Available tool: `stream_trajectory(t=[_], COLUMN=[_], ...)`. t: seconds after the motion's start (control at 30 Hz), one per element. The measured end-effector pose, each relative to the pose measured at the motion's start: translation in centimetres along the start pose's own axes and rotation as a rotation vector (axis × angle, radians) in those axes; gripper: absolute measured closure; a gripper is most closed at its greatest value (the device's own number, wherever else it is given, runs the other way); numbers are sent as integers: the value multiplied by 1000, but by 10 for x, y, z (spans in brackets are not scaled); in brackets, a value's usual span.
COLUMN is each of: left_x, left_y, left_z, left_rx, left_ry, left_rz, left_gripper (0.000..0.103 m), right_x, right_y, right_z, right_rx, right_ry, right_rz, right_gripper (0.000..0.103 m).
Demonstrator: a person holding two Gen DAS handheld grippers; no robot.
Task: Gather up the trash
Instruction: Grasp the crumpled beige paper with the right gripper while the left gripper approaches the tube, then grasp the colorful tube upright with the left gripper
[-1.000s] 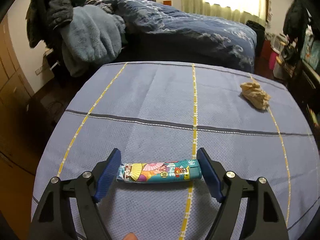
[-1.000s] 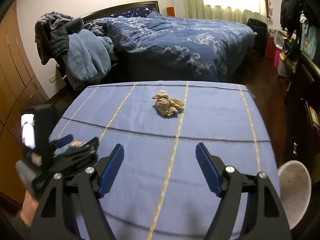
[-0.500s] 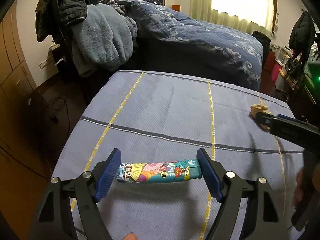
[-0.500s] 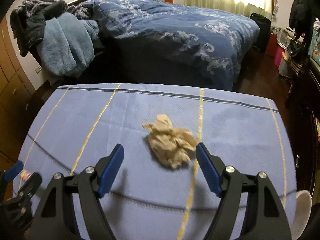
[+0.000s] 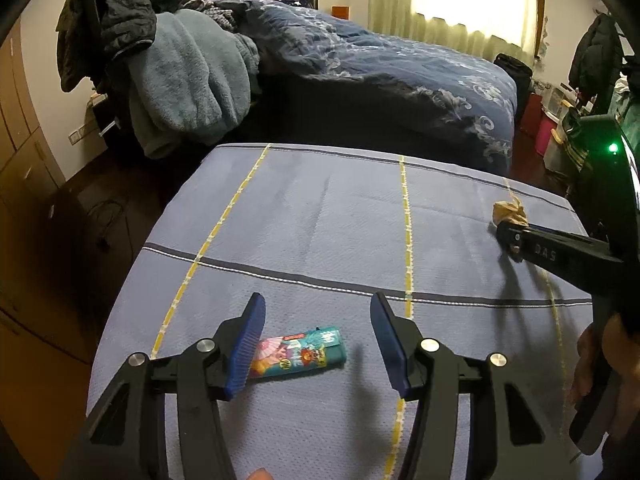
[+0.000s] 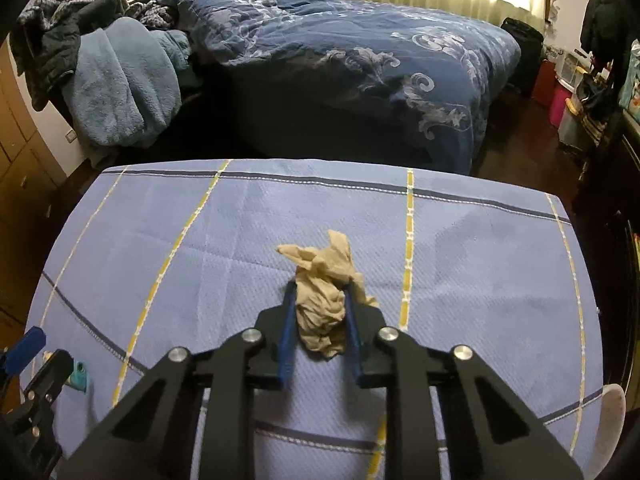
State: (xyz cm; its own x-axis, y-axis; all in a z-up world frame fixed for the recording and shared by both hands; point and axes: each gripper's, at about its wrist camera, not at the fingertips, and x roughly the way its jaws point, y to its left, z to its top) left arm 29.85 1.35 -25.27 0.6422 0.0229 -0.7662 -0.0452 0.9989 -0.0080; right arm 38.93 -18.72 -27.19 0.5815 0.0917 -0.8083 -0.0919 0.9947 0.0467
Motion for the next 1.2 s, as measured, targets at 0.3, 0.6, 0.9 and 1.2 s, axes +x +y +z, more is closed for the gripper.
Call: stream_trajectory(t=[0.3,0.6,0.9,1.2], left_x=[-13,-9,18,4], left_y=[21,13,5,11], left_z=[-14,-16,-22,-32], left_rx=[-39,132,451,436], left_ry=[18,8,57,40], left_rz=[-32,-108,-222,-323], left_gripper=[55,4,5,73], right_x=[-49,-91,-130,-146], right_y=[6,15,17,21], right_z=[-28,-63,-86,-98], right_rx=[-34,-44,-39,-12], right_ry=[-59,-84,-99,-97], right_rz=[36,88,105,126], right_gripper=[82,82,82,82])
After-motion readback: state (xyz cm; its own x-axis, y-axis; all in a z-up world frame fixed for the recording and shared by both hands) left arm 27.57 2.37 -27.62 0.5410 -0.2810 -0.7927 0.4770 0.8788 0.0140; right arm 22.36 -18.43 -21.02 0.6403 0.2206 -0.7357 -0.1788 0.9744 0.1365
